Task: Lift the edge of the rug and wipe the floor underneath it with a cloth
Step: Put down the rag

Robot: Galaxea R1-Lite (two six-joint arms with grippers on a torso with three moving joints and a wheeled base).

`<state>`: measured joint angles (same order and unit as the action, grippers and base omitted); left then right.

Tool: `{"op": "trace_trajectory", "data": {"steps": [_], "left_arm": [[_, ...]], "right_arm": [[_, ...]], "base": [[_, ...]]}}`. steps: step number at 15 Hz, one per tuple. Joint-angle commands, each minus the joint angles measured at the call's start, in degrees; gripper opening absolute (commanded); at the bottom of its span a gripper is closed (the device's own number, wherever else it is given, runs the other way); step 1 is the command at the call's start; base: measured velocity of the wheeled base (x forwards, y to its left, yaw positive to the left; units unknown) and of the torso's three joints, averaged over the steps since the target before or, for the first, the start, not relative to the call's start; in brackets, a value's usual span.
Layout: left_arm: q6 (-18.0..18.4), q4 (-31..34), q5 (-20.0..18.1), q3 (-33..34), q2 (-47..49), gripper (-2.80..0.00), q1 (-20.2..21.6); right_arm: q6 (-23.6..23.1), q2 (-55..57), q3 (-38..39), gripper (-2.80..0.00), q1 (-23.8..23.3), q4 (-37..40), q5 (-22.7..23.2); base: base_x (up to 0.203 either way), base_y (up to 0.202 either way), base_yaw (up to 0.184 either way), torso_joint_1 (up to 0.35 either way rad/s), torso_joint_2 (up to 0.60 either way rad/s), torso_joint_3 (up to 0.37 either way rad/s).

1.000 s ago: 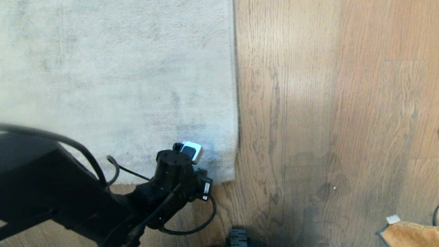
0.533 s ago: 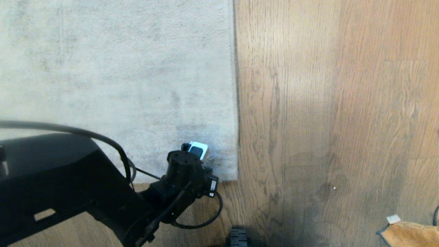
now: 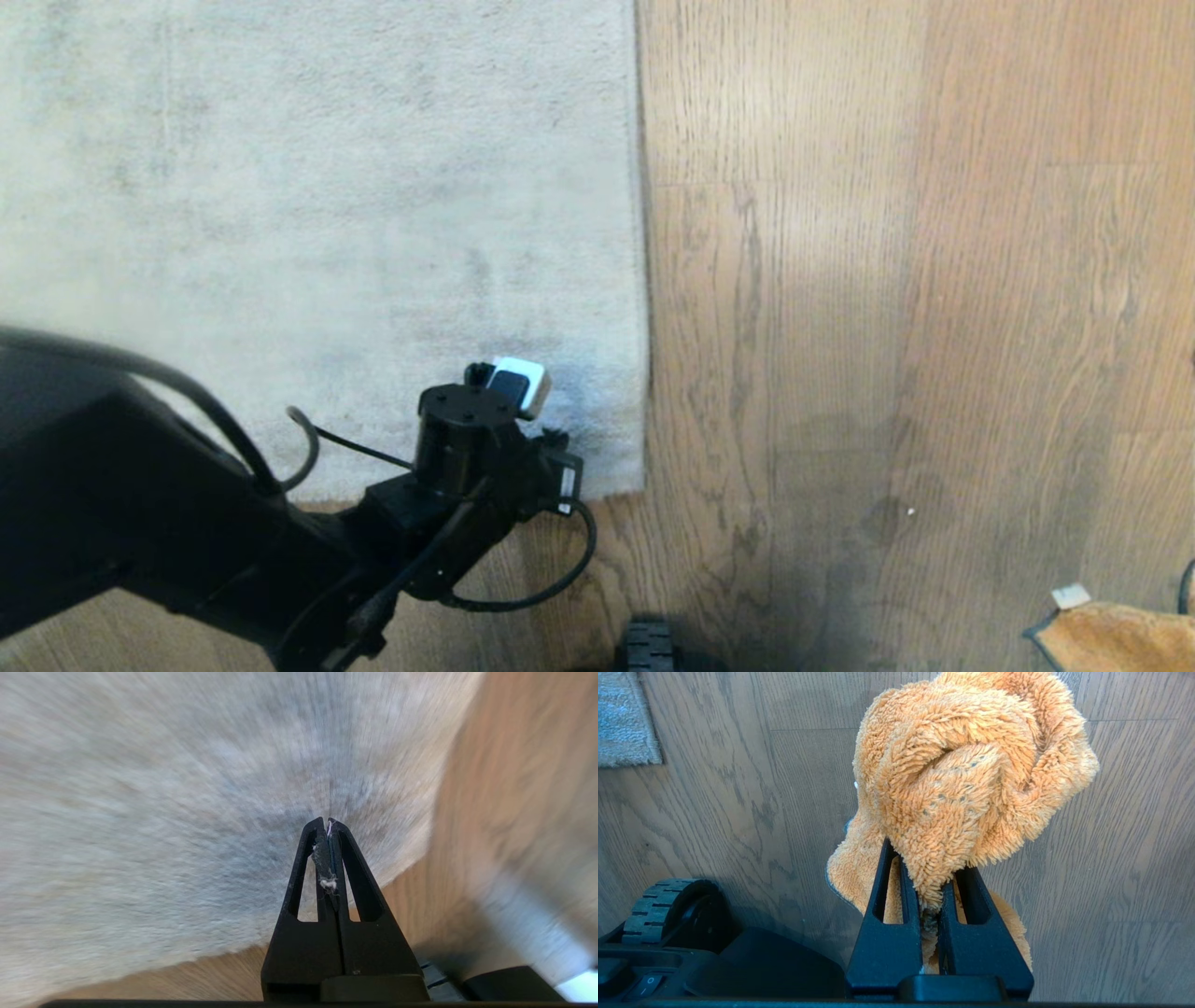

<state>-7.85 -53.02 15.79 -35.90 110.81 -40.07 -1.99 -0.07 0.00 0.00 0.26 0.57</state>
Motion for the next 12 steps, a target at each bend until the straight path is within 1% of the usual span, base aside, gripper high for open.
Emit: {"op": "trace_trajectory", "data": {"steps": [1,3,5,8,10,12], "left_arm": [[0.0,2.1,0.2,1.7,-10.2,-2.80,0.7],[-0.1,6.0,0.2,4.1,-18.3,-2.80,1.6],[0.1,9.1,0.0,7.0,-25.7,-2.80,3.4],[2.0,14.5,-0.2,11.8,-38.1,-2.80,7.2],[3.3,19.4,-0.3,14.3,-47.5,-2.80,10.7],[5.0,23.6,-0.5,17.0,-56.7,-2.80,15.5]], "right_arm": [[0.0,0.1,0.0,-2.80,0.0,0.0,0.0],[0.0,0.1,0.0,-2.80,0.0,0.0,0.0],[0.0,0.1,0.0,-2.80,0.0,0.0,0.0],[0.0,0.1,0.0,-2.80,0.1,0.0,0.0],[0.0,0.1,0.0,-2.80,0.0,0.0,0.0],[0.0,0.1,0.0,-2.80,0.1,0.0,0.0]], "base": [[0.000,0.000,0.000,0.000,0.00,0.000],[0.000,0.000,0.000,0.000,0.00,0.000],[0.000,0.000,0.000,0.000,0.00,0.000],[0.000,0.000,0.000,0.000,0.00,0.000],[0.000,0.000,0.000,0.000,0.00,0.000],[0.000,0.000,0.000,0.000,0.00,0.000]]}}
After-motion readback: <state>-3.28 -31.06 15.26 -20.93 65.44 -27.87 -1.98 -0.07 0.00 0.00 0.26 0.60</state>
